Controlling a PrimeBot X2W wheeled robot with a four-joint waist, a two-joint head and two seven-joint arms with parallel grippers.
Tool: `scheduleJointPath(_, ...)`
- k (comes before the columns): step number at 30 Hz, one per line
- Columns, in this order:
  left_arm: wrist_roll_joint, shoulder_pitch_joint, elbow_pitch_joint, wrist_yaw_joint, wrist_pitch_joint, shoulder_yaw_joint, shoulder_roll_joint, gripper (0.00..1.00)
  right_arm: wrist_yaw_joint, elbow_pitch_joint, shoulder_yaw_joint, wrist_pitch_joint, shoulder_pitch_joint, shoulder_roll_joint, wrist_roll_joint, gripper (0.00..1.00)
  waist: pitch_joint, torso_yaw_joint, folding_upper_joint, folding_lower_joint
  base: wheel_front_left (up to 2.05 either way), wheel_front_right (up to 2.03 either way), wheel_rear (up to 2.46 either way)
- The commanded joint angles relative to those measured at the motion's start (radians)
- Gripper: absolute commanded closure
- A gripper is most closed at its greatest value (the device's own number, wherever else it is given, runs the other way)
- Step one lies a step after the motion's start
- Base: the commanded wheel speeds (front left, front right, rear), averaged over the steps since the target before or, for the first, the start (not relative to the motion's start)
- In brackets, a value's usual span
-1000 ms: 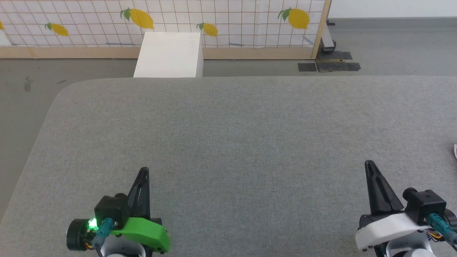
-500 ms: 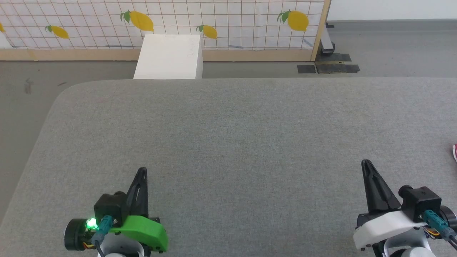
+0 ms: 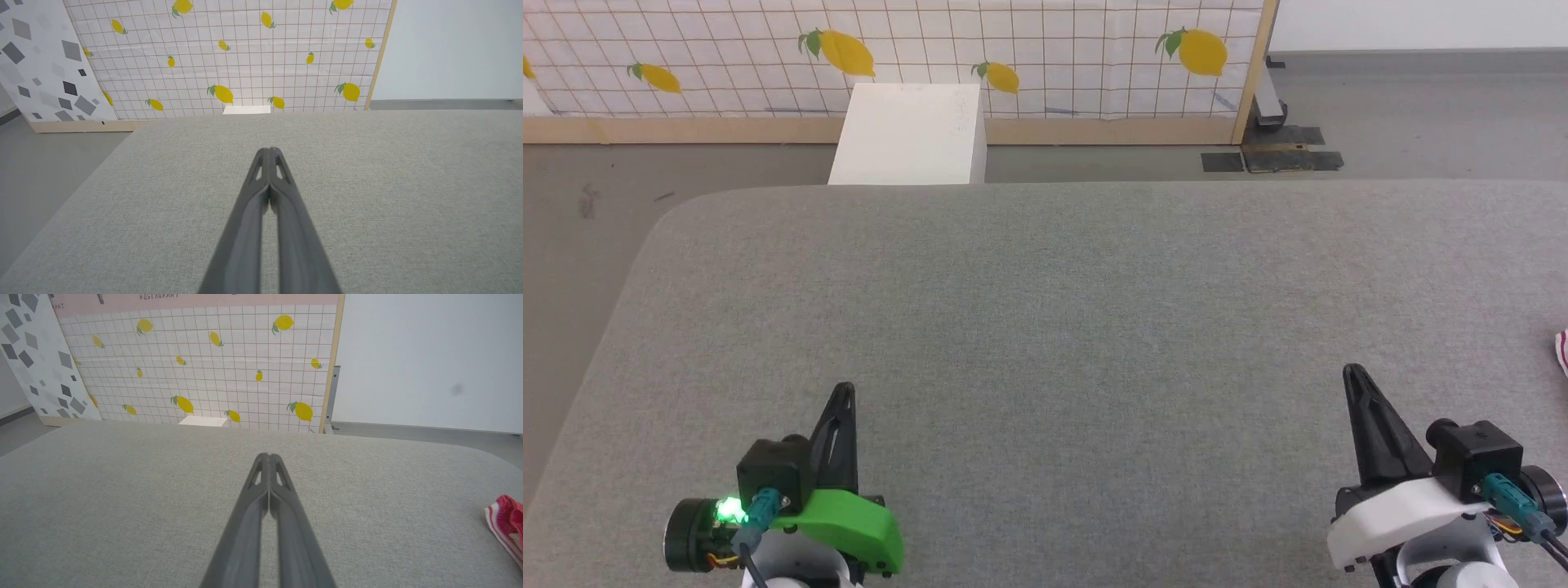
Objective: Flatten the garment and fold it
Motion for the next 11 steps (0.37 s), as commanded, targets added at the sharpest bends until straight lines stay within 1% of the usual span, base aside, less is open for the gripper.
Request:
scheduleJointPath(1,0.01,-0.012,-0.004,0.007,0.006,0.005,-0.002,1.0,-0.001,-0.009,0.004,0.006,-0.016,0.002,-0.013,1.0,-0.001,0.0,0.0019,0.0,0.0,0.0,0.0)
scheduleJointPath(11,0.019,-0.013,-0.011,0.011,0.027,0.011,-0.003,1.0,-0.001,-0.015,0.01,0.026,-0.019,0.002,-0.023,1.0,-0.005,-0.001,0.0022,0.0,0.0,0.0,0.0)
